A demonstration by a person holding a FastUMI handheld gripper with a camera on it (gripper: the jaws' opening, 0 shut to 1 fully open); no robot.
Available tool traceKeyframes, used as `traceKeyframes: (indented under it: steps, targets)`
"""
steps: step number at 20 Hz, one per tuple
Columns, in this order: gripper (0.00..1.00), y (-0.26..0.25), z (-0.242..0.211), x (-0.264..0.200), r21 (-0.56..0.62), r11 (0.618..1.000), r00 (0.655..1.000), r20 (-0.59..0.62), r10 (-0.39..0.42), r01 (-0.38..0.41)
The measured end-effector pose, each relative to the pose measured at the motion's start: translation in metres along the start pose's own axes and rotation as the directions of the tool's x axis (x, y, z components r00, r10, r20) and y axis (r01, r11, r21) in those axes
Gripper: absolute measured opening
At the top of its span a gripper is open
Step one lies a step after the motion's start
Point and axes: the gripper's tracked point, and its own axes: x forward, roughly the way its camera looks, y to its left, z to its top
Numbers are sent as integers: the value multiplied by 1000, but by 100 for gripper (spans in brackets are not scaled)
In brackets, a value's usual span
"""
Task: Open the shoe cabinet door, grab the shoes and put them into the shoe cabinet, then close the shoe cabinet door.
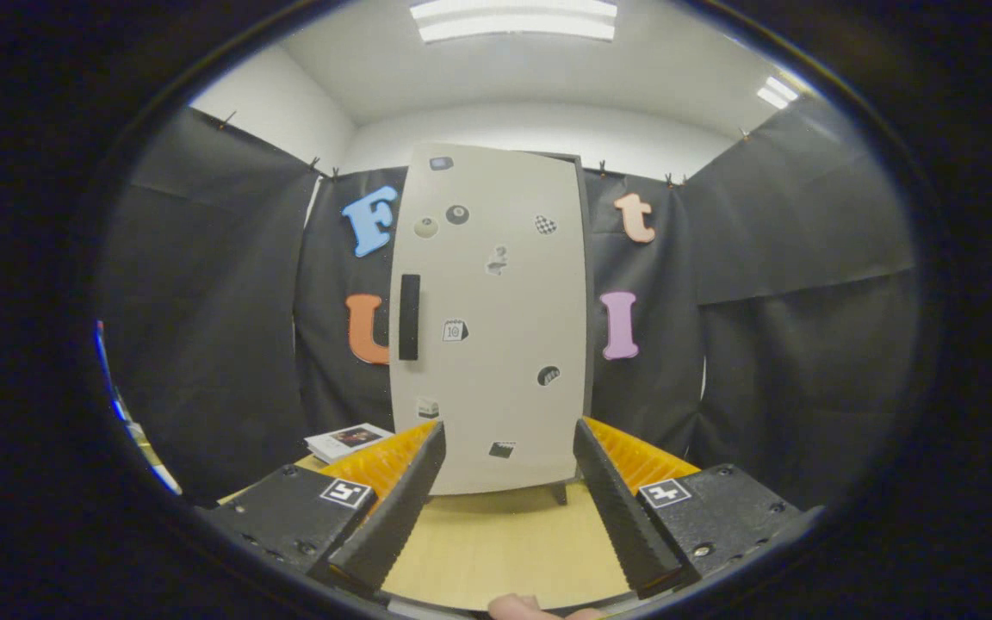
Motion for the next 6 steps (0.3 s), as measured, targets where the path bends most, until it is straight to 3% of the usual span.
traceKeyframes:
  steps: [6]
  targets:
    - [98, 2, -18, -3, -19, 1000, 999, -48, -16, 15]
